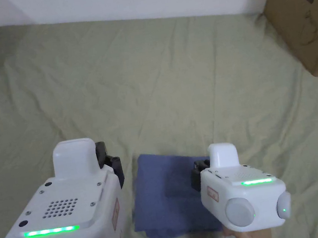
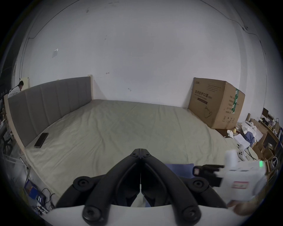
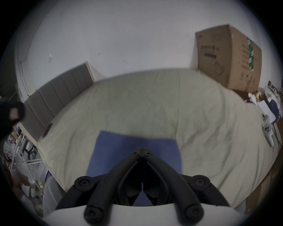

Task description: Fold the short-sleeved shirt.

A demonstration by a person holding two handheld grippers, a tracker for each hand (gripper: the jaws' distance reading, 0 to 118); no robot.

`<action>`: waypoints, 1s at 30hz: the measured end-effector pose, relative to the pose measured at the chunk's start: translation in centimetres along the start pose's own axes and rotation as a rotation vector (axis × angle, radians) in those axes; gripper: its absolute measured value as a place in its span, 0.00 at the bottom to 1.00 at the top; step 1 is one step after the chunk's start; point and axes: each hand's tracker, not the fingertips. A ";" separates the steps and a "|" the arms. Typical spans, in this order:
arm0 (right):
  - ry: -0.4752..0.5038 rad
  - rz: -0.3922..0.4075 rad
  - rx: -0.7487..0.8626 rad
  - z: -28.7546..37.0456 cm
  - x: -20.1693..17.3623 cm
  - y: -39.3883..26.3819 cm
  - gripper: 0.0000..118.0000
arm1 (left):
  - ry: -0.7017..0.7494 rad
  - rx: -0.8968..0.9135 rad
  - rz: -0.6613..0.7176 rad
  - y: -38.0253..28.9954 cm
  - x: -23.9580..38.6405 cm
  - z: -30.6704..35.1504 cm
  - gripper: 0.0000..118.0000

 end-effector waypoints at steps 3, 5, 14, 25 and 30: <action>-0.016 0.033 -0.081 -2.5 -0.4 -2.0 0.00 | 0.019 -0.014 0.022 -0.4 -1.3 0.3 0.00; -0.027 0.057 -0.116 -3.8 -0.6 -2.9 0.00 | 0.025 -0.025 0.040 -0.4 -1.9 0.3 0.07; -0.016 0.012 -0.126 -3.9 -0.1 -2.7 0.00 | -0.277 -0.322 0.308 0.2 -5.7 -6.9 0.99; 0.008 0.014 -0.128 -3.7 0.4 -2.8 0.00 | -0.754 -0.909 0.515 -6.8 -6.2 -19.2 0.99; 0.016 0.013 -0.130 -3.7 0.5 -2.8 0.00 | -0.777 -1.027 0.536 -9.5 -4.3 -21.4 0.98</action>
